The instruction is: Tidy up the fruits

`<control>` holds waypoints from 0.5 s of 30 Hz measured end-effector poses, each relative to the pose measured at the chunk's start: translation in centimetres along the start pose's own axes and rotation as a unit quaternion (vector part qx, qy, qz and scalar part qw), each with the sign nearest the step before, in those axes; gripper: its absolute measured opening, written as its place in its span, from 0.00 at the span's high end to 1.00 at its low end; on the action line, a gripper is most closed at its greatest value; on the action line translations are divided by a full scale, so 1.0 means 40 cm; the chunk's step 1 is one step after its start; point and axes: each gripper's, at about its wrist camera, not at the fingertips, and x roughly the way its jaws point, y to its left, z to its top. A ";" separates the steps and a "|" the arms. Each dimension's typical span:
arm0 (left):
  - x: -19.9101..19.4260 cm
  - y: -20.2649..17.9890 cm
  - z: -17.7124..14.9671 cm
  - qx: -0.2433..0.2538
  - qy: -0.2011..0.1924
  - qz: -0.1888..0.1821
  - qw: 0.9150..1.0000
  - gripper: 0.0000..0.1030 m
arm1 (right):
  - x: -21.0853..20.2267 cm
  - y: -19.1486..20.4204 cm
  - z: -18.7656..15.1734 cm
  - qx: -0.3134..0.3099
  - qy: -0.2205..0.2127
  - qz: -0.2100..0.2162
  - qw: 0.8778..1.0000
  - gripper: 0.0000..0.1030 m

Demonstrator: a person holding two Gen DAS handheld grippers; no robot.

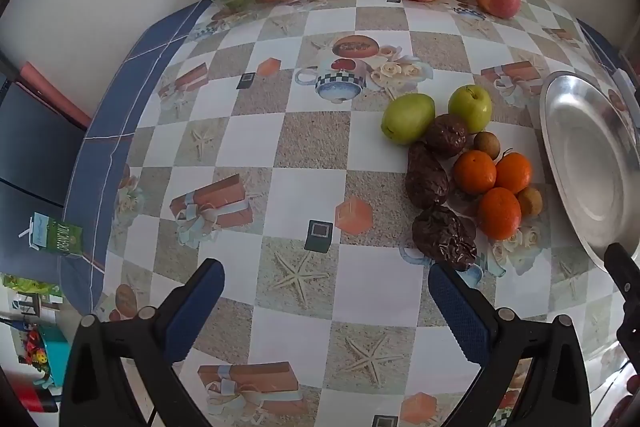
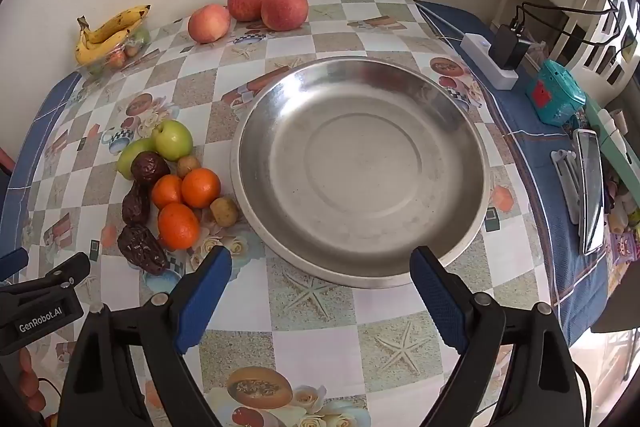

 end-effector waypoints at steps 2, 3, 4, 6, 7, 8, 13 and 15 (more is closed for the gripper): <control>0.009 -0.001 0.013 -0.010 0.014 -0.006 1.000 0.00 | 0.000 0.000 0.000 0.000 0.000 0.000 1.000 0.12; 0.009 0.007 0.002 -0.017 0.004 -0.014 1.000 0.00 | 0.000 0.000 0.000 0.000 -0.001 0.000 1.000 0.12; 0.012 0.012 0.003 -0.025 0.006 -0.017 1.000 0.00 | 0.000 0.001 0.000 0.000 -0.001 0.000 1.000 0.12; 0.016 0.010 0.009 -0.033 0.010 -0.015 0.999 0.00 | 0.000 0.003 0.000 -0.001 -0.001 -0.001 1.000 0.12; 0.019 0.014 0.010 -0.036 0.011 -0.018 0.999 0.00 | 0.002 -0.001 0.000 0.001 0.000 0.003 1.000 0.12; 0.020 0.015 0.011 -0.041 0.010 -0.018 0.999 0.00 | 0.002 -0.001 0.000 0.001 0.000 0.003 1.000 0.12; 0.010 0.040 0.009 -0.052 0.009 -0.024 0.998 0.00 | -0.002 -0.002 0.007 0.001 0.001 0.003 1.000 0.12; 0.011 0.044 0.010 -0.057 0.011 -0.027 0.998 0.00 | -0.004 -0.002 0.009 0.001 0.002 0.003 1.000 0.12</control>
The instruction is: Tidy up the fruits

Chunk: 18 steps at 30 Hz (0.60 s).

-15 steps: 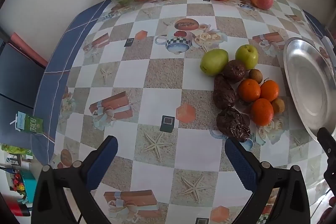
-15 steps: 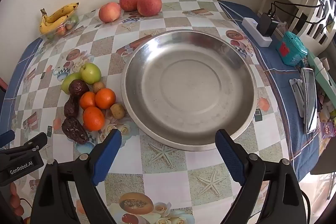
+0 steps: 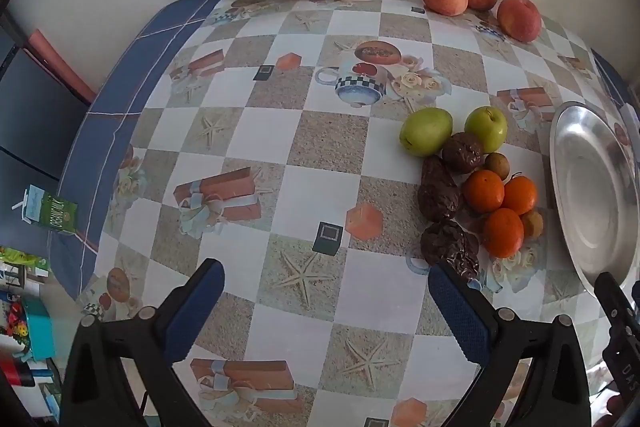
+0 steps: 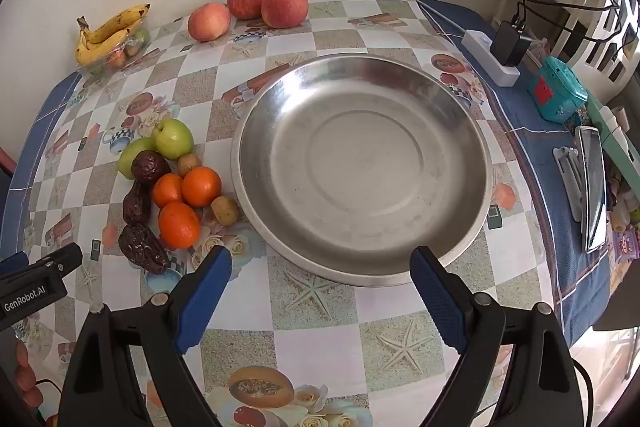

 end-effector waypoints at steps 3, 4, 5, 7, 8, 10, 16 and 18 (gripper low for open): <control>0.001 0.002 0.003 -0.003 0.003 -0.003 1.000 0.00 | 0.008 0.002 -0.009 0.000 0.000 0.000 1.000 0.12; 0.001 0.003 0.003 -0.003 0.002 -0.004 1.000 0.00 | 0.010 0.004 -0.011 0.000 0.000 0.000 1.000 0.12; 0.001 0.005 0.001 -0.003 0.001 -0.005 1.000 0.00 | 0.010 0.002 -0.011 0.000 0.000 0.000 1.000 0.12; 0.000 0.005 0.001 -0.003 0.000 -0.005 1.000 0.00 | 0.010 0.003 -0.012 0.000 0.001 0.001 1.000 0.12; 0.000 0.004 0.001 -0.003 0.000 -0.005 1.000 0.00 | 0.010 0.002 -0.012 0.000 0.001 0.001 1.000 0.12; 0.000 0.005 0.001 -0.003 0.001 -0.005 1.000 0.00 | 0.010 0.003 -0.009 0.000 0.001 0.001 1.000 0.12; -0.002 0.004 0.001 -0.004 0.000 -0.007 1.000 0.00 | 0.010 0.003 -0.009 0.000 0.002 0.001 1.000 0.12; -0.001 0.005 0.002 -0.004 -0.001 -0.008 1.000 0.00 | 0.010 0.002 -0.009 0.001 0.002 0.001 1.000 0.12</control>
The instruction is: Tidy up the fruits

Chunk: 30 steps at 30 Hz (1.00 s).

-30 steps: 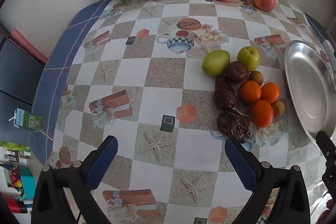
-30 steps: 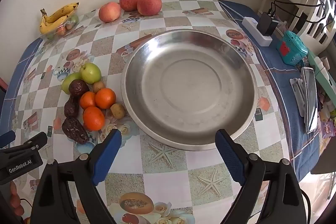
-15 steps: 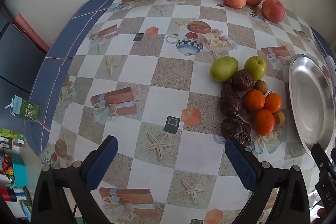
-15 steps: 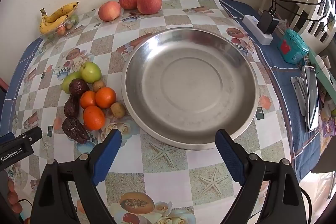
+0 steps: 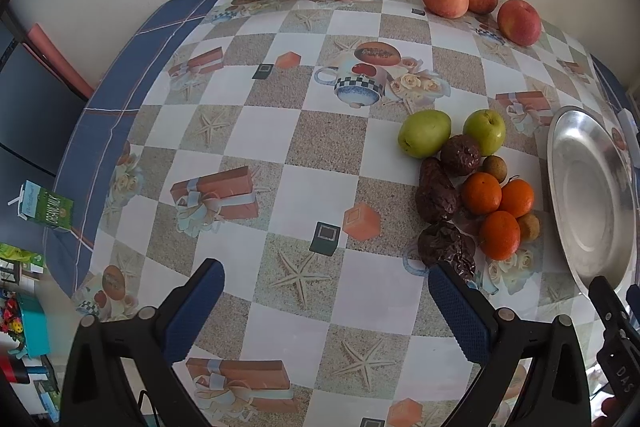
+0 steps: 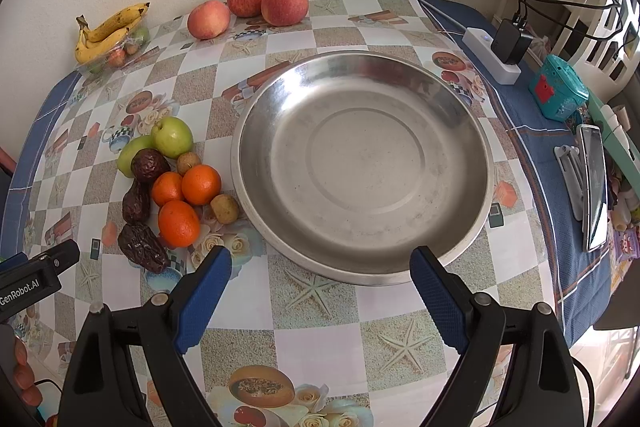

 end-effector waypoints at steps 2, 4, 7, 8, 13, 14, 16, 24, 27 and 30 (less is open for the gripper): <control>0.000 0.001 0.001 0.000 0.000 0.000 1.000 0.00 | 0.000 0.000 0.000 0.000 0.000 0.000 1.000 0.12; 0.000 0.001 0.002 0.000 0.000 -0.001 1.000 0.00 | 0.001 0.000 0.000 0.000 0.000 0.000 1.000 0.12; 0.000 0.000 0.003 0.000 -0.001 -0.002 1.000 0.00 | 0.002 0.001 -0.001 0.000 0.001 0.001 1.000 0.12; 0.000 0.000 0.004 -0.001 -0.001 -0.002 1.000 0.00 | 0.001 0.000 0.000 0.000 0.001 0.001 1.000 0.12; -0.001 0.000 0.005 -0.001 -0.003 -0.003 1.000 0.00 | 0.002 0.000 0.000 0.001 0.001 0.001 1.000 0.12; -0.001 0.000 0.006 0.000 -0.004 -0.003 1.000 0.00 | 0.003 0.001 -0.001 0.001 0.001 0.002 1.000 0.12; -0.003 -0.001 0.006 0.002 -0.008 -0.001 1.000 0.00 | 0.003 0.001 -0.001 0.000 0.002 0.001 1.000 0.12; -0.004 0.004 0.002 0.011 -0.020 0.004 1.000 0.00 | 0.004 0.001 -0.001 0.001 0.002 0.002 1.000 0.12; -0.005 0.004 0.002 0.014 -0.024 0.007 1.000 0.00 | 0.004 0.000 0.000 0.001 0.003 0.002 1.000 0.12; -0.007 0.006 0.002 0.014 -0.029 0.006 0.999 0.00 | 0.004 -0.001 0.002 0.001 0.003 0.002 1.000 0.12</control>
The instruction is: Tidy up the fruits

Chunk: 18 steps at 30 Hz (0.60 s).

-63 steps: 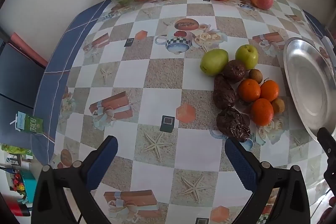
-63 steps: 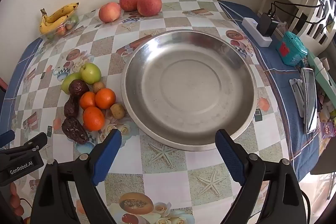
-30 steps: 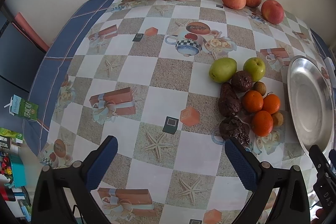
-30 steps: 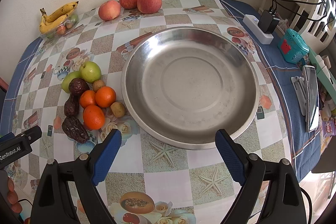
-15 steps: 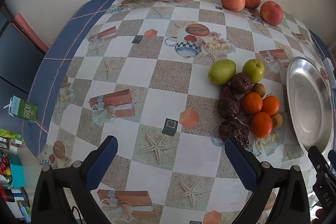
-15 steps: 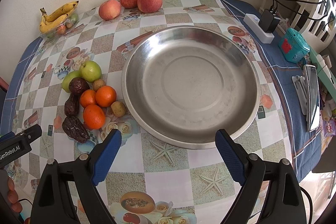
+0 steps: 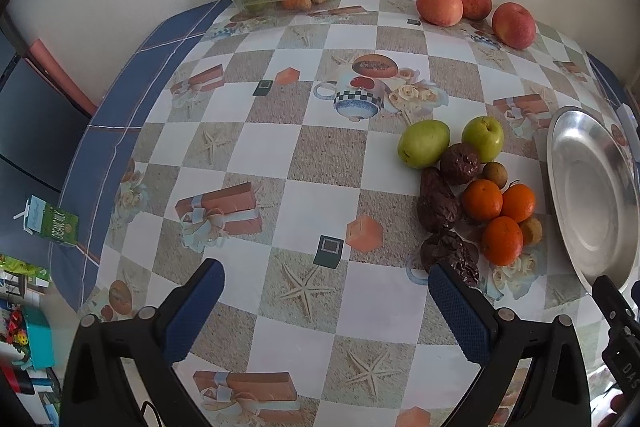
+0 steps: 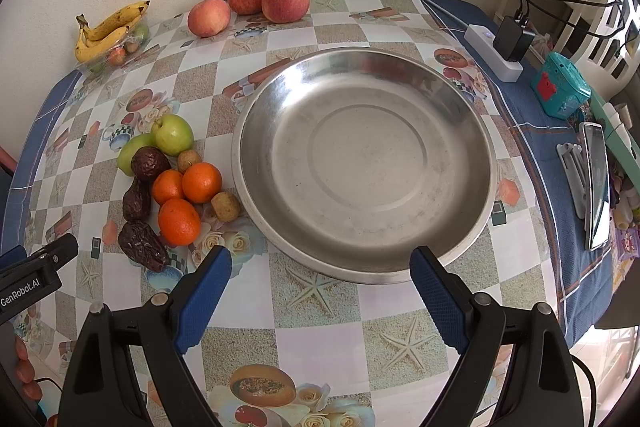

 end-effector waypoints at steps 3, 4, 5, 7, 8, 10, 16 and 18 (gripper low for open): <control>-0.009 0.005 0.002 -0.004 -0.013 -0.002 1.000 0.00 | 0.001 -0.001 0.001 0.000 0.001 0.000 1.000 0.12; -0.011 0.005 0.002 -0.004 -0.017 -0.001 1.000 0.00 | 0.002 0.004 -0.006 0.001 0.001 0.001 1.000 0.12; -0.012 0.004 0.003 -0.003 -0.020 0.000 1.000 0.00 | 0.002 0.003 -0.004 0.000 0.001 0.001 1.000 0.12; -0.015 0.003 0.003 0.000 -0.026 0.002 1.000 0.00 | 0.002 0.003 -0.003 0.000 0.001 0.000 1.000 0.12; -0.018 0.002 0.003 0.002 -0.031 0.003 1.000 0.00 | 0.003 0.003 -0.003 0.000 0.001 0.000 1.000 0.12; -0.025 -0.001 0.004 0.006 -0.042 0.002 0.999 0.00 | 0.003 0.004 -0.003 -0.001 0.001 0.001 1.000 0.12; -0.033 -0.002 0.007 0.004 -0.048 -0.020 0.999 0.00 | 0.005 0.006 -0.010 0.000 0.002 0.001 1.000 0.12; -0.035 0.001 0.008 -0.001 -0.047 -0.041 0.998 0.00 | 0.005 0.006 -0.010 0.000 0.003 0.001 1.000 0.12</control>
